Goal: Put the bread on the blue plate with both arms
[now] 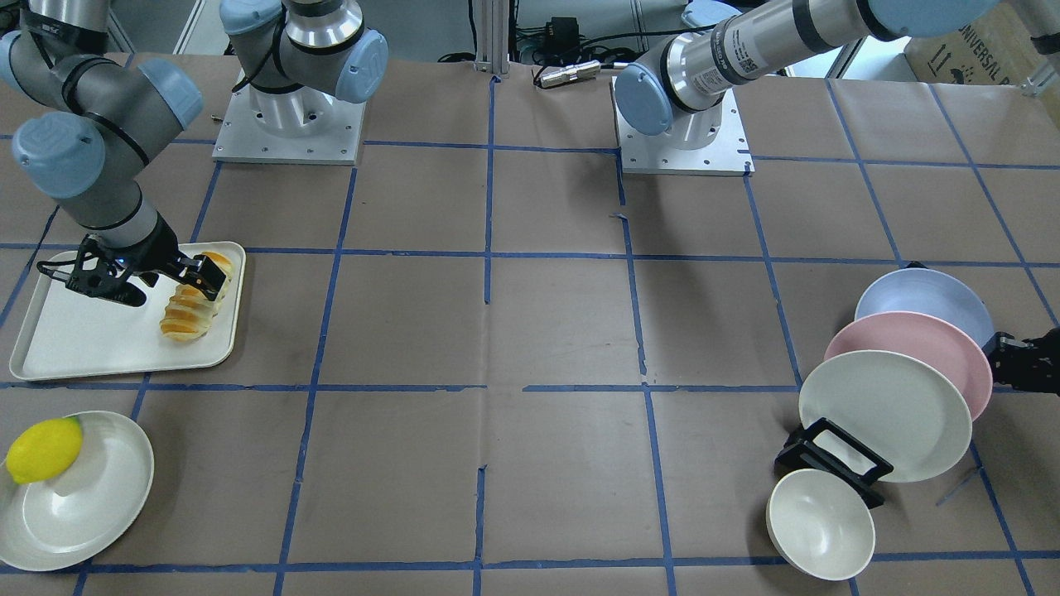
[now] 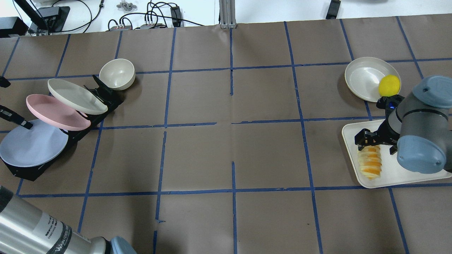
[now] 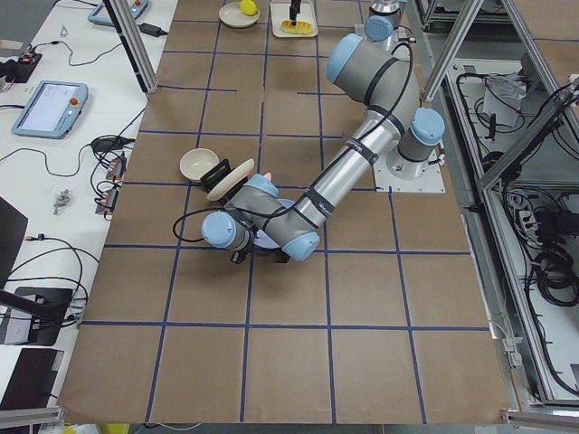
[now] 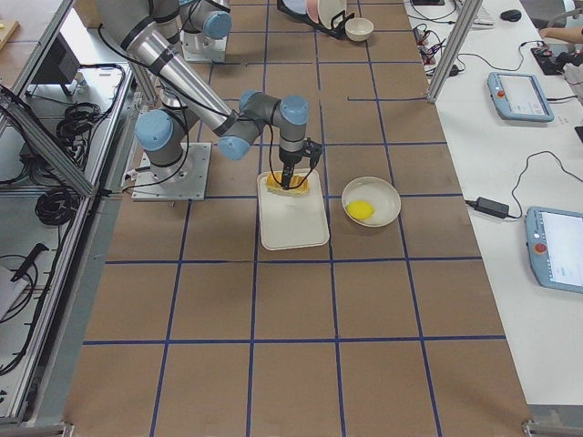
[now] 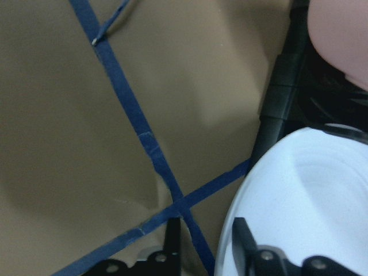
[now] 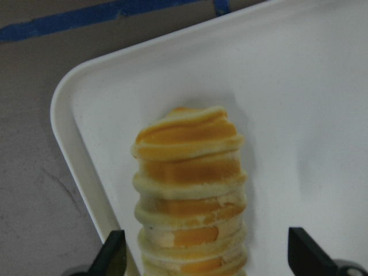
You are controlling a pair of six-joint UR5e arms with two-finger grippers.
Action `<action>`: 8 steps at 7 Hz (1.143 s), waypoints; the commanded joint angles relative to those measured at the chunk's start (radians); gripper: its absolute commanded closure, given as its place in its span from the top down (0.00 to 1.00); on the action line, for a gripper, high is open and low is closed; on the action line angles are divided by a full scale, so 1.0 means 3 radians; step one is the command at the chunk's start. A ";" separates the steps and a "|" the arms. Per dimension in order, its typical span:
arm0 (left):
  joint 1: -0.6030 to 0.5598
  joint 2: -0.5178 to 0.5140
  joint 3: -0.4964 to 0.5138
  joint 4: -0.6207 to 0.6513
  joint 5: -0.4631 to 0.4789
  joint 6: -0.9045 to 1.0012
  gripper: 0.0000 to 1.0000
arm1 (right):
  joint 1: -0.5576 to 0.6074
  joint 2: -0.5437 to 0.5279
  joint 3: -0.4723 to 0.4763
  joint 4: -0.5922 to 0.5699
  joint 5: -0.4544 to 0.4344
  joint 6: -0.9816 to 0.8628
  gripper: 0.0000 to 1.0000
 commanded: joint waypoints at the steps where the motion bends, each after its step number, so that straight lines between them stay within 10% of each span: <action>1: -0.0005 0.0169 0.0044 -0.0071 0.0043 -0.0022 0.01 | 0.0000 0.0011 0.0077 -0.0010 0.0009 0.0000 0.88; 5: 0.0010 0.1292 0.0080 -0.1118 0.0273 -0.0088 0.02 | -0.0005 0.0440 -0.0019 -0.0475 -0.0083 -0.0123 0.87; 6: 0.0005 0.1452 0.0050 -0.1292 0.0268 -0.0220 0.02 | 0.0000 0.0436 -0.0020 -0.0501 -0.0073 -0.0138 0.72; 7: -0.0025 0.1534 0.0014 -0.1385 0.0243 -0.0419 0.02 | 0.0005 0.0400 -0.0009 -0.0496 -0.0083 -0.0229 0.18; 8: -0.0279 0.1545 -0.0037 -0.1472 0.0136 -0.0760 0.02 | 0.0010 0.0380 -0.0009 -0.0491 -0.0083 -0.0235 0.08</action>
